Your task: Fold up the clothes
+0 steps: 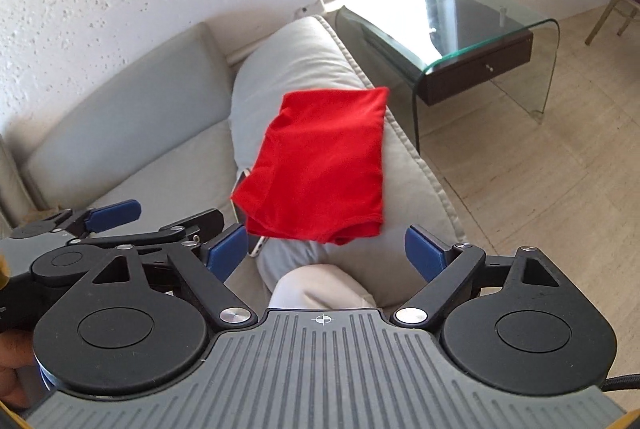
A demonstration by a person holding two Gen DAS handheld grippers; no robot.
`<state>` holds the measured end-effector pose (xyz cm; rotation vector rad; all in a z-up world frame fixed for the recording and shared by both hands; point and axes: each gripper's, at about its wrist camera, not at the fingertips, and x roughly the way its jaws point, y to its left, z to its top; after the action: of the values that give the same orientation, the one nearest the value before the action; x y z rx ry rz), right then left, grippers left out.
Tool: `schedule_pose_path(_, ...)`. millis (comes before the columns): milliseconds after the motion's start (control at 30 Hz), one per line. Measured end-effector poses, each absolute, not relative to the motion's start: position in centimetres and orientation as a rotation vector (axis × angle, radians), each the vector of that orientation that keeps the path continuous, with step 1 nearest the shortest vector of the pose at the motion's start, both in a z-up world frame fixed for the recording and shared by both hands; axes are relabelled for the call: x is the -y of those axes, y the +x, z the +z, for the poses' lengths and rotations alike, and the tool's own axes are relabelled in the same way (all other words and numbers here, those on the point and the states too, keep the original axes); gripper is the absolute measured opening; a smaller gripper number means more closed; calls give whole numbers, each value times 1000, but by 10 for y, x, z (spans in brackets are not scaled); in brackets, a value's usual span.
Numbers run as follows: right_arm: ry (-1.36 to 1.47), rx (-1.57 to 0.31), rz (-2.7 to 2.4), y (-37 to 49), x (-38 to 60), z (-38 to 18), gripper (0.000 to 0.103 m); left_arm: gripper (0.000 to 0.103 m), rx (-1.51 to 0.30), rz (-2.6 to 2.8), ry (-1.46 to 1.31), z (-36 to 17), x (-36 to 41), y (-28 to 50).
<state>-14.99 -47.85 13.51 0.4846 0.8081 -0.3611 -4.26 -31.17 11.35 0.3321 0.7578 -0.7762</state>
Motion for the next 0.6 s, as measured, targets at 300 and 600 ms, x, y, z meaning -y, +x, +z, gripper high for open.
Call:
schedule_pose_path(300, 479, -803, -396, -167, 462, 131, 90, 96, -733, -759, 340, 109, 307, -50)
schedule_pose_path(600, 472, -806, -403, -170, 457, 129, 90, 96, -726, -752, 328, 107, 306, -51)
